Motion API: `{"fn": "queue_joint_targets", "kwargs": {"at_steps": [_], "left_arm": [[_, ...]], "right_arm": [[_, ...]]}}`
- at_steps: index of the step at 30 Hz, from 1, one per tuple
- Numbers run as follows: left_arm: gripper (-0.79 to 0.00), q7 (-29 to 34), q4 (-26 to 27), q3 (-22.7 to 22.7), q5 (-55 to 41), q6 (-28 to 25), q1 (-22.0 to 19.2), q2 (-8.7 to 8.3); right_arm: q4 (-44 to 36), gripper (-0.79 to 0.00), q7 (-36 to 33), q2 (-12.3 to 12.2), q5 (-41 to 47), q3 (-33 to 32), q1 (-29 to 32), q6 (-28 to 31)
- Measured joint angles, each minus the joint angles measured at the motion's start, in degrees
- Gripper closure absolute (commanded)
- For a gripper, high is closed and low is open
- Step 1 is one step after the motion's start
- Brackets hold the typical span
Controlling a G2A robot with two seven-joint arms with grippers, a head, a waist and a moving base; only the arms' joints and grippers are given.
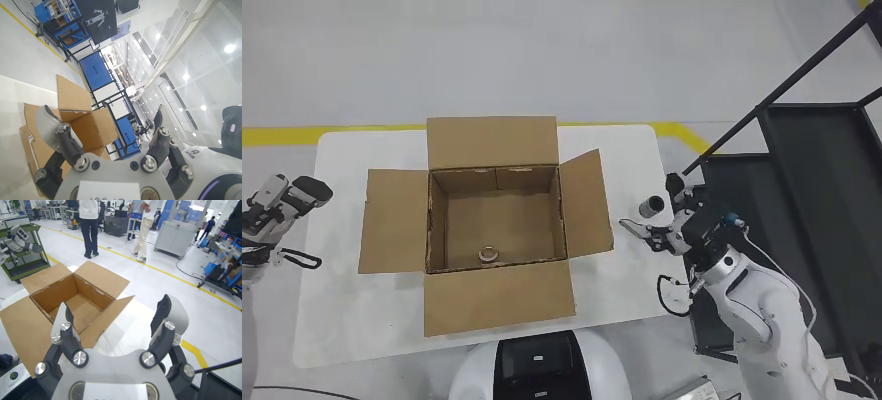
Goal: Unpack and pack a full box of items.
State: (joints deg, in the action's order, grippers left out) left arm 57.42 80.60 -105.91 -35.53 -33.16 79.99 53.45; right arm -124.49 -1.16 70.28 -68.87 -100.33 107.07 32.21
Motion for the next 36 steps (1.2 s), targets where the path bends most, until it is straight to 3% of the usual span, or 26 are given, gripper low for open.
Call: {"fn": "queue_joint_targets", "kwargs": {"at_steps": [15,18,25,36], "left_arm": [[-0.785,0.0,0.0,0.0,0.0,0.0,0.0,0.0],[-0.785,0.0,0.0,0.0,0.0,0.0,0.0,0.0],[-0.785,0.0,0.0,0.0,0.0,0.0,0.0,0.0],[-0.785,0.0,0.0,0.0,0.0,0.0,0.0,0.0]], "right_arm": [[0.59,-0.785,1.03,-0.03,0.74,-0.92,1.33,0.62],[2.4,-0.785,1.76,0.0,0.62,-2.77,1.76,-2.07],[10.62,-0.785,10.81,0.15,-2.58,-8.16,7.33,-5.44],[18.88,-0.785,13.95,0.73,0.49,-7.17,10.53,-8.13]]}}
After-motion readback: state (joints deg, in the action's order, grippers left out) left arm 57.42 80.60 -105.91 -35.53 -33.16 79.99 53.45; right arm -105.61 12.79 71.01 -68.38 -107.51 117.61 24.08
